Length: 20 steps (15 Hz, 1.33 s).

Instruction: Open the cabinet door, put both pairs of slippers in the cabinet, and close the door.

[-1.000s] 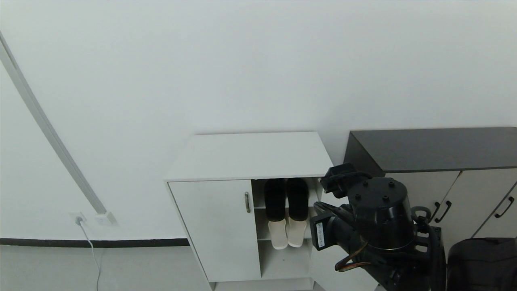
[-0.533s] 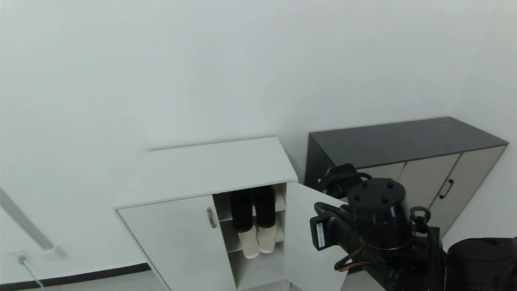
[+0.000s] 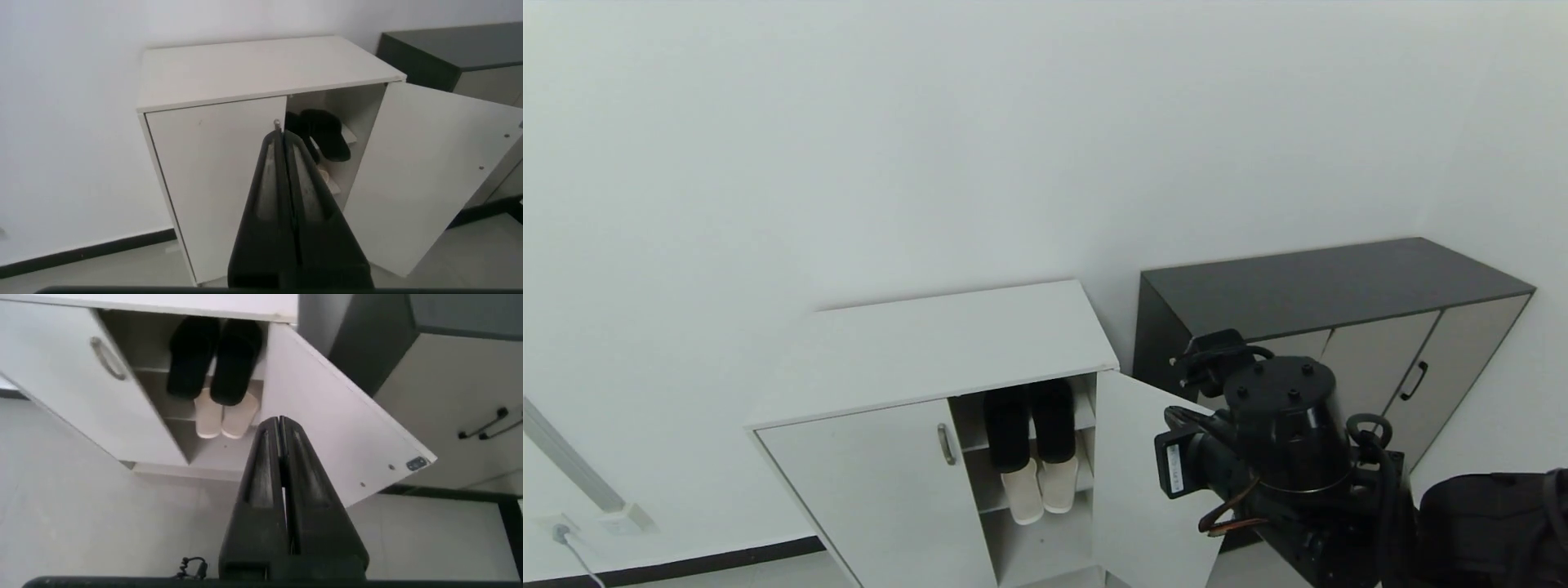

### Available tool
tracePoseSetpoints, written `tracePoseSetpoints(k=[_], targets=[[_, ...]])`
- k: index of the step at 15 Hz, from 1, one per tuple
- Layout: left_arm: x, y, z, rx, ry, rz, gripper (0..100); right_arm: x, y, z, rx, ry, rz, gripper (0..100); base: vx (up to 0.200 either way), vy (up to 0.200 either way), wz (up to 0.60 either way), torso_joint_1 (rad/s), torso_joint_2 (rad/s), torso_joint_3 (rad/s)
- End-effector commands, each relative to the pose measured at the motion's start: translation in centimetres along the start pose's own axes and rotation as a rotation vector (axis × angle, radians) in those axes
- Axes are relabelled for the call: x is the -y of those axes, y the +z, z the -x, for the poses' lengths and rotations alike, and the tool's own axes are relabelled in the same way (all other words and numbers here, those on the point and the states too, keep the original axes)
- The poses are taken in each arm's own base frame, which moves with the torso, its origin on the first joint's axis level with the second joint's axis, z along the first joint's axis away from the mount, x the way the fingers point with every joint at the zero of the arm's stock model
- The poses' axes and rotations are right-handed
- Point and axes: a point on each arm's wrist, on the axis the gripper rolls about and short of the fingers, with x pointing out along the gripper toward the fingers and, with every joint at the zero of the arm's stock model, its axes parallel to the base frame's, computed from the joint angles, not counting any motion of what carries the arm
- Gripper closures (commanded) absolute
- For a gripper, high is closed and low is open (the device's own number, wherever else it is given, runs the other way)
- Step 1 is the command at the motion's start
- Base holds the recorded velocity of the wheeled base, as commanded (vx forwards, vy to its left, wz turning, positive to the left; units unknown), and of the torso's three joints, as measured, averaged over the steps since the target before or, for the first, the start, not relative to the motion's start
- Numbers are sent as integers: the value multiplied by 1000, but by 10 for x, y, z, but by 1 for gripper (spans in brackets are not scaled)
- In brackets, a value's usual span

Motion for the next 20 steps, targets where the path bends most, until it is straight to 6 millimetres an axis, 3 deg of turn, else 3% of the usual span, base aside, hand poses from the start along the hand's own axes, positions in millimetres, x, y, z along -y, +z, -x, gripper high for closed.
tracePoseSetpoints(k=[1, 6, 8, 14, 17, 20], targets=[[0, 0, 0, -1, 0, 0, 100, 0, -1, -1, -3, -2, 1, 100, -200, 0, 0, 32, 7, 2], [0, 0, 0, -1, 0, 0, 100, 8, -5, -14, -24, -43, 1, 100, -80, 0, 0, 5, 3, 0], [0, 0, 0, -1, 0, 0, 100, 21, -1, -28, -21, -91, -22, 100, 0, 0, 0, 0, 0, 0], [0, 0, 0, -1, 0, 0, 100, 91, 14, -114, -74, -205, -113, 100, 0, 0, 0, 0, 0, 0], [0, 0, 0, -1, 0, 0, 100, 106, 10, -153, -83, -246, -133, 100, 0, 0, 0, 0, 0, 0], [0, 0, 0, -1, 0, 0, 100, 115, 5, -178, -81, -259, -145, 100, 0, 0, 0, 0, 0, 0]])
